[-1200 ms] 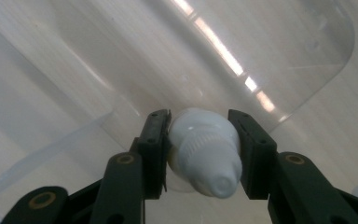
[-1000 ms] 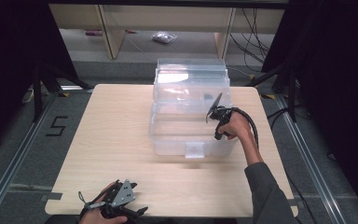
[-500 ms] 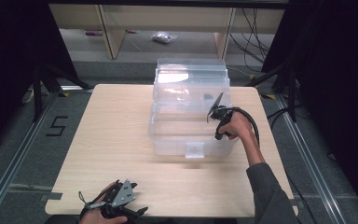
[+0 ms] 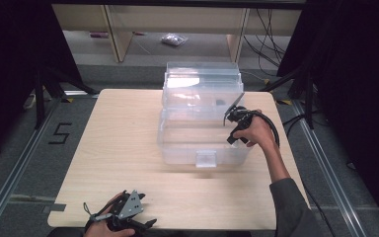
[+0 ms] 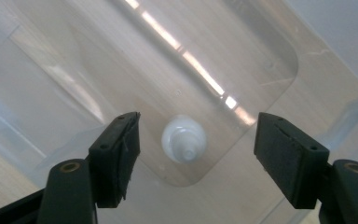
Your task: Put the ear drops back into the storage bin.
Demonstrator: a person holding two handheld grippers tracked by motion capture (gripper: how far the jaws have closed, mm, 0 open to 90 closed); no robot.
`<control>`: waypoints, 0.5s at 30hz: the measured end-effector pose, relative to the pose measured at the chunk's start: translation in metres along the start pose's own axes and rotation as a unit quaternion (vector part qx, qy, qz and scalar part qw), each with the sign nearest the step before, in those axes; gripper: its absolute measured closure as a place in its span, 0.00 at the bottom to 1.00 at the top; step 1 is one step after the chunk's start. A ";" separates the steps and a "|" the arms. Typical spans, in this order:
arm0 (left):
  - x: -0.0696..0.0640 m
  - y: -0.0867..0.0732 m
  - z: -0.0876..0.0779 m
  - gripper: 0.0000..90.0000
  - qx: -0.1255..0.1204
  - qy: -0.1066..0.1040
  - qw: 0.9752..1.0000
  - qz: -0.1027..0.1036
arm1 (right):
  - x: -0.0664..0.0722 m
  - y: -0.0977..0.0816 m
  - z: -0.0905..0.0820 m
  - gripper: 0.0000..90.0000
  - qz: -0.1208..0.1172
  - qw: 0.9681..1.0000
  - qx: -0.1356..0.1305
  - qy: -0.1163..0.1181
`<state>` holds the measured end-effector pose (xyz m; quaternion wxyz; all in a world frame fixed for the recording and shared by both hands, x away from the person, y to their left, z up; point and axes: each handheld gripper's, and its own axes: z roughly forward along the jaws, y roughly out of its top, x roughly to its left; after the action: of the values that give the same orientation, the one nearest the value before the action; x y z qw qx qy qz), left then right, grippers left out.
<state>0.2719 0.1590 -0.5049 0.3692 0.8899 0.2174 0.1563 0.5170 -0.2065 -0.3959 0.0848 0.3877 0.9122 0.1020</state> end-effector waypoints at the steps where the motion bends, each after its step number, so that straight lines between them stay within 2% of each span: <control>1: 0.000 0.000 0.000 0.17 0.000 0.000 1.000 0.000 | 0.001 -0.001 -0.003 0.35 0.000 1.000 -0.002 0.000; 3: 0.000 0.000 0.000 0.17 0.001 -0.002 1.000 0.000 | 0.004 -0.002 -0.008 0.35 -0.004 1.000 -0.009 -0.009; 9: 0.000 0.000 0.000 0.17 0.000 0.001 1.000 0.000 | 0.015 -0.006 -0.023 0.31 -0.006 0.999 -0.038 -0.014; 10: 0.000 0.000 0.000 0.17 0.000 0.001 1.000 0.000 | 0.018 -0.008 -0.025 0.30 -0.003 0.999 -0.045 -0.012; 15: 0.000 0.000 0.000 0.17 0.001 0.000 1.000 0.000 | 0.028 -0.013 -0.032 0.30 -0.018 0.997 -0.069 -0.006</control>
<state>0.2720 0.1588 -0.5050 0.3682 0.8903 0.2175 0.1563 0.4818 -0.1991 -0.3699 0.1185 0.3649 0.9094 0.1608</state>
